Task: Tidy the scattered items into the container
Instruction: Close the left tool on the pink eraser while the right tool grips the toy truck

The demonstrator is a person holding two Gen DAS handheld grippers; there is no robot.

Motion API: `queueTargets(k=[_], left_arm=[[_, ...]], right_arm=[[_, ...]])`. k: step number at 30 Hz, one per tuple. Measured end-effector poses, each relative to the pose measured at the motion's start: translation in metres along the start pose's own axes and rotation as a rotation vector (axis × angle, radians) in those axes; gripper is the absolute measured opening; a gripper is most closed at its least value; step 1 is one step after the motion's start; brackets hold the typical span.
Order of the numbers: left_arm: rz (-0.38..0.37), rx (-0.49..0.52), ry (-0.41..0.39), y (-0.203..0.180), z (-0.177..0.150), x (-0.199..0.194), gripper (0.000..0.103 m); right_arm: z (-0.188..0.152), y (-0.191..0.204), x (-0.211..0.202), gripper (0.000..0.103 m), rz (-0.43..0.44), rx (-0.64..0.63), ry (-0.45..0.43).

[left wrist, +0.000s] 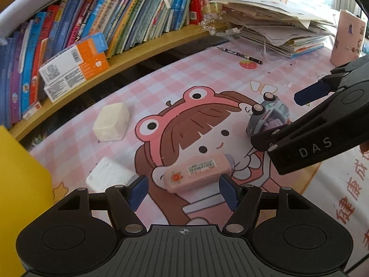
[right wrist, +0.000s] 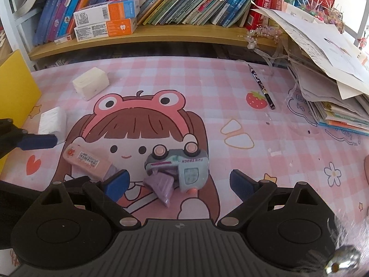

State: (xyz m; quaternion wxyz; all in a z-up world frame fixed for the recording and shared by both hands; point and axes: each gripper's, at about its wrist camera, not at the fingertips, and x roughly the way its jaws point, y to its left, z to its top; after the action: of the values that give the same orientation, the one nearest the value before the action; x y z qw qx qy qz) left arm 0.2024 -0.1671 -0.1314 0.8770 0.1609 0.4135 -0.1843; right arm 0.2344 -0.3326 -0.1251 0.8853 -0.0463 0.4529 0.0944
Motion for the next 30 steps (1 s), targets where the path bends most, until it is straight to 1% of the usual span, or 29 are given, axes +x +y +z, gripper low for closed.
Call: queueTargets(k=[7,9,11,12,13,14,16,19,25,27,28,30], left_arm=[[-0.044,0.017,-0.001,0.001,0.004,0.013,0.065],[-0.056,0.021,-0.001,0.001,0.005,0.016,0.060],[-0.062,0.033,0.003,-0.002,0.004,0.013,0.047],[-0.067,0.041,0.008,-0.003,0.003,0.011,0.043],[-0.080,0.044,0.016,-0.004,0.003,0.010,0.037],[-0.092,0.046,0.024,-0.005,0.002,0.009,0.034],[-0.113,0.052,0.037,-0.007,0.001,0.006,0.034],[-0.101,0.074,0.023,-0.012,-0.001,0.006,0.035],[-0.108,0.043,0.006,-0.010,0.006,0.013,0.036],[-0.120,0.017,0.006,-0.007,0.007,0.015,0.036],[-0.126,0.006,0.007,-0.006,0.008,0.016,0.035],[-0.136,-0.009,0.009,-0.004,0.009,0.017,0.033]], right_arm=[[0.002,-0.001,0.005,0.094,-0.003,0.000,0.007],[0.002,-0.001,0.006,0.093,-0.003,0.002,0.008],[0.002,-0.001,0.007,0.092,-0.004,0.003,0.009],[0.002,-0.001,0.007,0.092,-0.004,0.003,0.009],[0.002,-0.001,0.007,0.092,-0.004,0.003,0.011],[0.002,-0.002,0.008,0.092,-0.005,0.003,0.012],[0.001,-0.002,0.008,0.092,-0.006,0.004,0.014],[0.000,-0.003,0.009,0.092,-0.007,0.004,0.018],[0.001,-0.004,0.012,0.092,-0.007,-0.004,0.021],[0.001,-0.004,0.014,0.091,-0.003,-0.006,0.026],[0.002,-0.003,0.015,0.089,0.002,-0.008,0.029],[0.003,-0.002,0.017,0.080,0.008,-0.015,0.030]])
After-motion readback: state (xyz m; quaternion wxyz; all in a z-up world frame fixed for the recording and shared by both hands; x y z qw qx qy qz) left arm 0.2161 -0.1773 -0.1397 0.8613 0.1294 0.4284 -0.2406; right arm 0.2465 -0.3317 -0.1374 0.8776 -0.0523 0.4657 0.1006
